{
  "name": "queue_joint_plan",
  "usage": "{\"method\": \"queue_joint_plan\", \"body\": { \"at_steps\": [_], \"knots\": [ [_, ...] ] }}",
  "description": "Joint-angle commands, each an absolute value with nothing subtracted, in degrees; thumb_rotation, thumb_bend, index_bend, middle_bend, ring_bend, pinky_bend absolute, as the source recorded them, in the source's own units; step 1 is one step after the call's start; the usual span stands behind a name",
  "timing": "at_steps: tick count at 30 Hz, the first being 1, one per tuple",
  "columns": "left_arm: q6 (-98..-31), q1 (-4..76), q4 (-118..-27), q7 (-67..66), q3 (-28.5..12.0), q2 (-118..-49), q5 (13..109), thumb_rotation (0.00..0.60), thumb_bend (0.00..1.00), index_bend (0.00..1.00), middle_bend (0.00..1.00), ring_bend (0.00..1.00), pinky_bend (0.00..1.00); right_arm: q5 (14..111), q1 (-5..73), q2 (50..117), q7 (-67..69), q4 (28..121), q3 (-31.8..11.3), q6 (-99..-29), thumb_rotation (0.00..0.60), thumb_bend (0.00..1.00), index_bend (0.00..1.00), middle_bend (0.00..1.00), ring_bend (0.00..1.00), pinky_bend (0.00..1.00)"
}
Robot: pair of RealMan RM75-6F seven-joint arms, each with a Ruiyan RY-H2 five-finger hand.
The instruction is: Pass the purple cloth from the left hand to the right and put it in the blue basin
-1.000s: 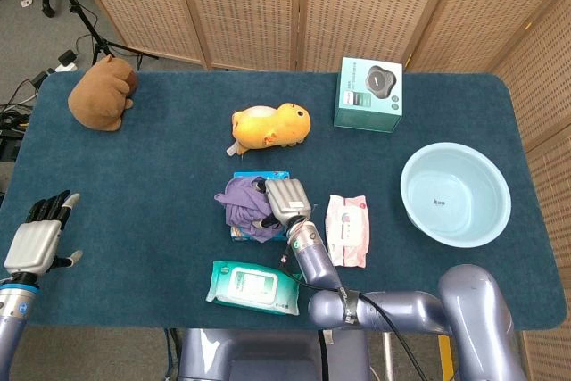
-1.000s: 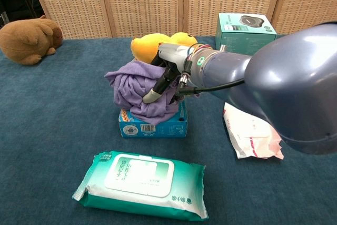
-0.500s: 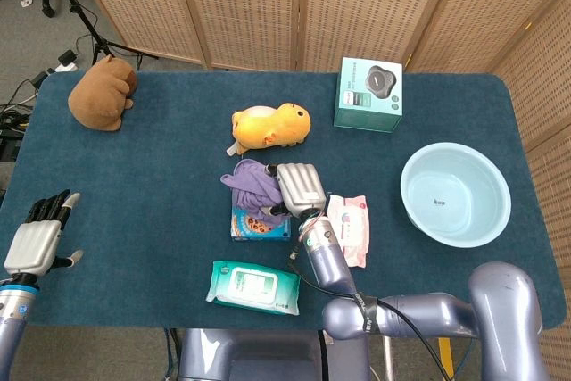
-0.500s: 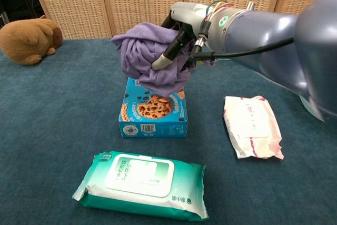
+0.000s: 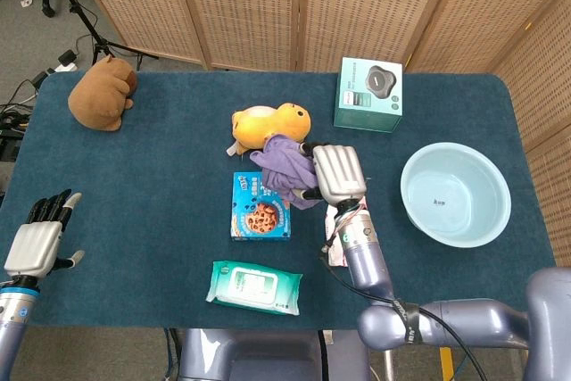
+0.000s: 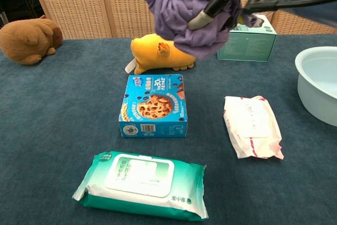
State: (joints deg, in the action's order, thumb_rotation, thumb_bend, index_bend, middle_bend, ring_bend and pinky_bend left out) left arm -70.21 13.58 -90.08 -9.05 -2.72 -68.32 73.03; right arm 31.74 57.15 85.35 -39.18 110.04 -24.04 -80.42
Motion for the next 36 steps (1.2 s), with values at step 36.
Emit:
{"method": "queue_joint_plan", "body": {
  "at_steps": [36],
  "knots": [
    [-72.16,13.04,-91.49,-12.79,-1.46,-69.78,76.01,0.6,0.21,0.0,0.0,0.0,0.0,44.47,30.5,66.52,-3.62,91.28,-16.52,-65.55,0.6,0.31,0.67,0.48,0.48,0.65]
  ]
}}
